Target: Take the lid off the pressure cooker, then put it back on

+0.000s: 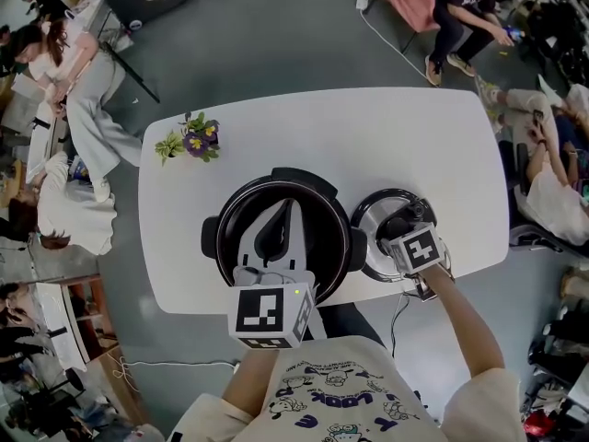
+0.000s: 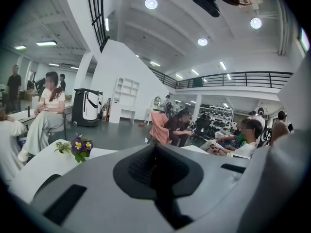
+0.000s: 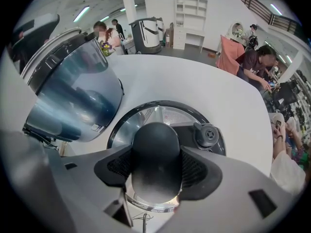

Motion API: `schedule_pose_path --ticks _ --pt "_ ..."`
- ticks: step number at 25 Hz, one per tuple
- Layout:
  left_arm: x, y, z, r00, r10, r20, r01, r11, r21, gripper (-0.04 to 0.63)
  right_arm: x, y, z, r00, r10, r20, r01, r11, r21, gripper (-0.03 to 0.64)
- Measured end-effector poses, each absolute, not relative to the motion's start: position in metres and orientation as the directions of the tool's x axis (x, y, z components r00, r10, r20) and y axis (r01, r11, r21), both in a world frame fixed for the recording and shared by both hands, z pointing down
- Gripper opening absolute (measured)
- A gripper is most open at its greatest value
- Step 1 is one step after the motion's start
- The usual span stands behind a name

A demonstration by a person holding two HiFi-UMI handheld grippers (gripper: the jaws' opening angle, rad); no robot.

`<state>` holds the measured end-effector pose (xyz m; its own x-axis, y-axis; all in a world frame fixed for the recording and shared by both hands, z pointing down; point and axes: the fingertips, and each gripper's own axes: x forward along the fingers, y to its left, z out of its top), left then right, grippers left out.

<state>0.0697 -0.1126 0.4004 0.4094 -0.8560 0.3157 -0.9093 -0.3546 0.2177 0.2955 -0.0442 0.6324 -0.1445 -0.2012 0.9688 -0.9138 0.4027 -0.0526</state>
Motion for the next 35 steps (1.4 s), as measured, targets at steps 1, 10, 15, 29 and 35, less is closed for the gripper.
schedule_pose_path --ticks 1,10,15,29,35 --pt "0.068 -0.112 0.4 0.407 -0.858 0.315 -0.91 -0.352 0.217 0.014 0.296 -0.044 0.632 -0.145 -0.201 0.969 -0.914 0.403 -0.053 0.298" --pt "0.055 -0.104 0.397 0.389 -0.868 0.31 -0.919 -0.338 0.205 0.014 0.303 -0.034 0.627 -0.148 -0.176 0.973 -0.917 0.393 -0.069 0.298" --pt "0.05 -0.103 0.394 0.389 -0.872 0.297 -0.918 -0.339 0.206 0.014 0.312 -0.034 0.61 -0.158 -0.173 0.972 -0.928 0.364 -0.086 0.298" --pt "0.041 -0.09 0.375 0.394 -0.88 0.266 -0.914 -0.346 0.211 0.014 0.318 -0.035 0.488 -0.182 -0.208 0.961 -0.882 0.466 -0.066 0.298" --pt "0.022 -0.084 0.367 0.373 -0.893 0.251 -0.921 -0.325 0.214 0.014 0.301 -0.039 0.443 -0.179 -0.209 0.961 -0.841 0.54 -0.039 0.296"
